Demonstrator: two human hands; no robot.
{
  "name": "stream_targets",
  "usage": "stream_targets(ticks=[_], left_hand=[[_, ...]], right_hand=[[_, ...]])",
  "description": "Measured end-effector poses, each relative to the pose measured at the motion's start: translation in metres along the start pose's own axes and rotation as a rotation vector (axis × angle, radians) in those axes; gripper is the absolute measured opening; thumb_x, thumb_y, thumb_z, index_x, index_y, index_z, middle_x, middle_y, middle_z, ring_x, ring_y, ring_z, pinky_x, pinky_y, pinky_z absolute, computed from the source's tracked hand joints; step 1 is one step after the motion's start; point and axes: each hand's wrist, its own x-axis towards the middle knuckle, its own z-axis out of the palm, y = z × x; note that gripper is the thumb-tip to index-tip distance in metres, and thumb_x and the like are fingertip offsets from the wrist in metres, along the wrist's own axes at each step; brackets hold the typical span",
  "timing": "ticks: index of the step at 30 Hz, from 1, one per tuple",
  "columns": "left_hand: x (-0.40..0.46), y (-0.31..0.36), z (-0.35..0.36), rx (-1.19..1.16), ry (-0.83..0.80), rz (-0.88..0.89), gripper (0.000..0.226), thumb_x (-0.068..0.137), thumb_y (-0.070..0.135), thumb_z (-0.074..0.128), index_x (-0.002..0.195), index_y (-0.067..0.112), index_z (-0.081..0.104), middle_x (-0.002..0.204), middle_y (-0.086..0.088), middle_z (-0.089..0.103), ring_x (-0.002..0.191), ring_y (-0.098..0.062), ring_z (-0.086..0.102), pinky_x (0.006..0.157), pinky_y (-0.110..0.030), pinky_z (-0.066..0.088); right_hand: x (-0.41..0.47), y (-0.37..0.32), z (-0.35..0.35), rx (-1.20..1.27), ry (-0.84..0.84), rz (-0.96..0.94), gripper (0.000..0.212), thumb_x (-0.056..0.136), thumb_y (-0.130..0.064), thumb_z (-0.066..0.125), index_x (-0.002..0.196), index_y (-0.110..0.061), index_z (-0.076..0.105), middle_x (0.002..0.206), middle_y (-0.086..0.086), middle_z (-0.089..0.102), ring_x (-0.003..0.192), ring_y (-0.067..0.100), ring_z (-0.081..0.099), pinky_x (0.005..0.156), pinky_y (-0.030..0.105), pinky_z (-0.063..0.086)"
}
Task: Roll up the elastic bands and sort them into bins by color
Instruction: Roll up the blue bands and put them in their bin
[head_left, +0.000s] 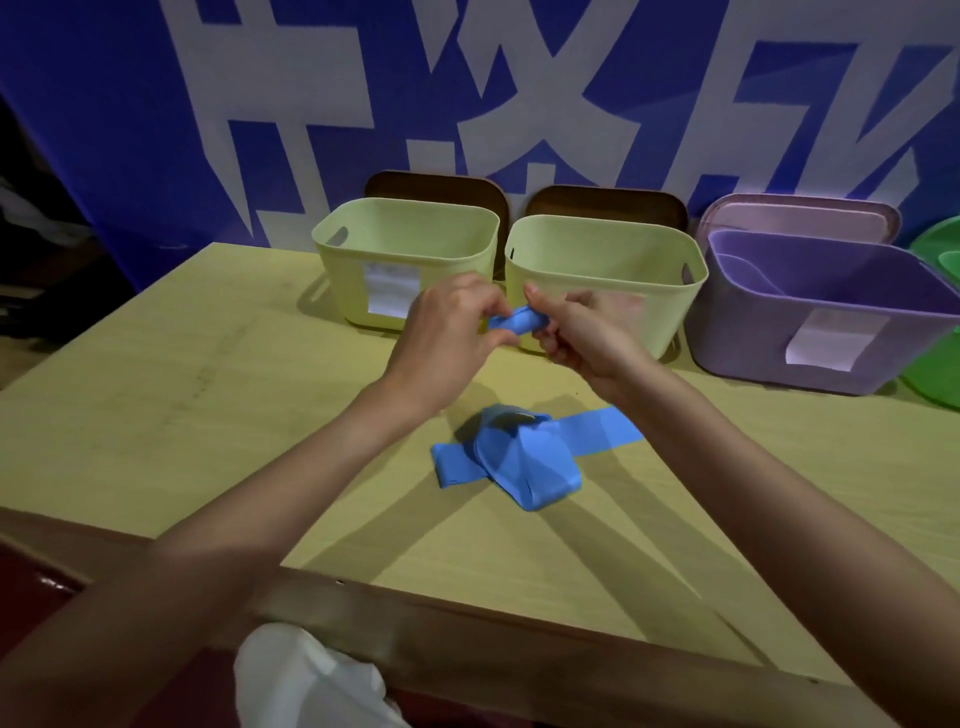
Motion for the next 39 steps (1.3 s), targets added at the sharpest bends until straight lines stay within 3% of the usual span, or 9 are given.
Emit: stream_targets(ticks=[8, 16, 19, 24, 27, 29, 32, 35, 39], left_hand=[[0.061, -0.040, -0.013, 0.061, 0.051, -0.023, 0.020, 0.075, 0.015, 0.079, 0.091, 0.009, 0.070, 0.088, -0.004, 0.069, 0.079, -0.016, 0.063, 0.076, -0.036, 0.054], [0.118, -0.098, -0.004, -0.170, 0.009, -0.358, 0.030, 0.074, 0.005, 0.078, 0.103, 0.012, 0.072, 0.082, 0.006, 0.067, 0.075, 0.000, 0.064, 0.072, -0.013, 0.053], [0.141, -0.121, 0.001, -0.209, -0.039, -0.497, 0.027, 0.074, 0.006, 0.079, 0.099, 0.008, 0.072, 0.086, -0.004, 0.071, 0.080, -0.012, 0.068, 0.077, -0.024, 0.056], [0.179, -0.162, 0.024, -0.281, -0.302, -0.850, 0.012, 0.075, -0.004, 0.076, 0.083, -0.001, 0.067, 0.080, -0.014, 0.065, 0.071, -0.022, 0.065, 0.069, -0.034, 0.060], [0.193, -0.188, 0.051, -0.317, -0.483, -1.065, 0.011, 0.080, -0.007, 0.069, 0.082, -0.001, 0.061, 0.076, -0.013, 0.062, 0.065, -0.019, 0.062, 0.056, -0.029, 0.058], [0.199, -0.202, 0.070, -0.315, -0.604, -1.160, 0.007, 0.085, -0.006, 0.063, 0.083, -0.002, 0.058, 0.076, -0.013, 0.061, 0.065, -0.018, 0.061, 0.058, -0.029, 0.058], [0.199, -0.215, 0.094, -0.287, -0.738, -1.220, 0.015, 0.090, -0.006, 0.051, 0.076, -0.001, 0.055, 0.077, -0.013, 0.059, 0.067, -0.018, 0.058, 0.074, -0.031, 0.055], [0.196, -0.218, 0.112, -0.203, -0.835, -1.188, 0.016, 0.089, -0.004, 0.049, 0.077, 0.002, 0.055, 0.077, -0.010, 0.060, 0.068, -0.016, 0.059, 0.060, -0.022, 0.050], [0.195, -0.217, 0.125, -0.145, -0.881, -1.130, 0.019, 0.090, -0.001, 0.048, 0.073, 0.005, 0.055, 0.072, -0.006, 0.059, 0.060, -0.014, 0.057, 0.041, -0.020, 0.045]], right_hand=[[0.059, -0.042, 0.019, -0.137, -0.017, -0.065, 0.029, 0.095, -0.037, 0.057, 0.080, -0.012, 0.057, 0.062, 0.002, 0.053, 0.050, 0.008, 0.043, 0.047, 0.018, 0.036], [0.130, -0.058, 0.030, -0.184, -0.136, -0.119, 0.037, 0.102, -0.036, 0.041, 0.105, -0.006, 0.063, 0.077, 0.006, 0.064, 0.068, 0.011, 0.056, 0.058, 0.021, 0.044], [0.155, -0.044, 0.031, -0.364, -0.089, -0.227, 0.032, 0.102, -0.031, 0.044, 0.109, -0.007, 0.062, 0.082, 0.004, 0.064, 0.075, 0.012, 0.059, 0.067, 0.026, 0.047], [0.190, -0.019, 0.025, -0.784, -0.131, -0.397, 0.021, 0.090, -0.020, 0.065, 0.107, -0.009, 0.067, 0.088, 0.004, 0.062, 0.077, 0.015, 0.056, 0.069, 0.029, 0.045], [0.198, -0.018, 0.021, -0.864, -0.282, -0.433, 0.017, 0.082, -0.023, 0.074, 0.097, -0.014, 0.074, 0.090, 0.005, 0.069, 0.076, 0.015, 0.058, 0.070, 0.030, 0.048], [0.201, -0.021, 0.018, -0.888, -0.357, -0.445, 0.013, 0.079, -0.029, 0.078, 0.088, -0.020, 0.076, 0.089, 0.000, 0.070, 0.074, 0.009, 0.057, 0.065, 0.025, 0.046], [0.205, -0.028, 0.015, -0.885, -0.460, -0.417, 0.014, 0.076, -0.034, 0.079, 0.084, -0.023, 0.077, 0.089, -0.004, 0.070, 0.079, 0.008, 0.057, 0.065, 0.024, 0.045], [0.209, -0.031, 0.015, -0.852, -0.525, -0.385, 0.016, 0.074, -0.034, 0.079, 0.084, -0.022, 0.077, 0.089, -0.004, 0.071, 0.084, 0.006, 0.058, 0.069, 0.019, 0.046], [0.212, -0.033, 0.017, -0.819, -0.542, -0.361, 0.017, 0.071, -0.034, 0.080, 0.083, -0.021, 0.076, 0.086, -0.003, 0.071, 0.080, 0.007, 0.060, 0.065, 0.017, 0.048]])
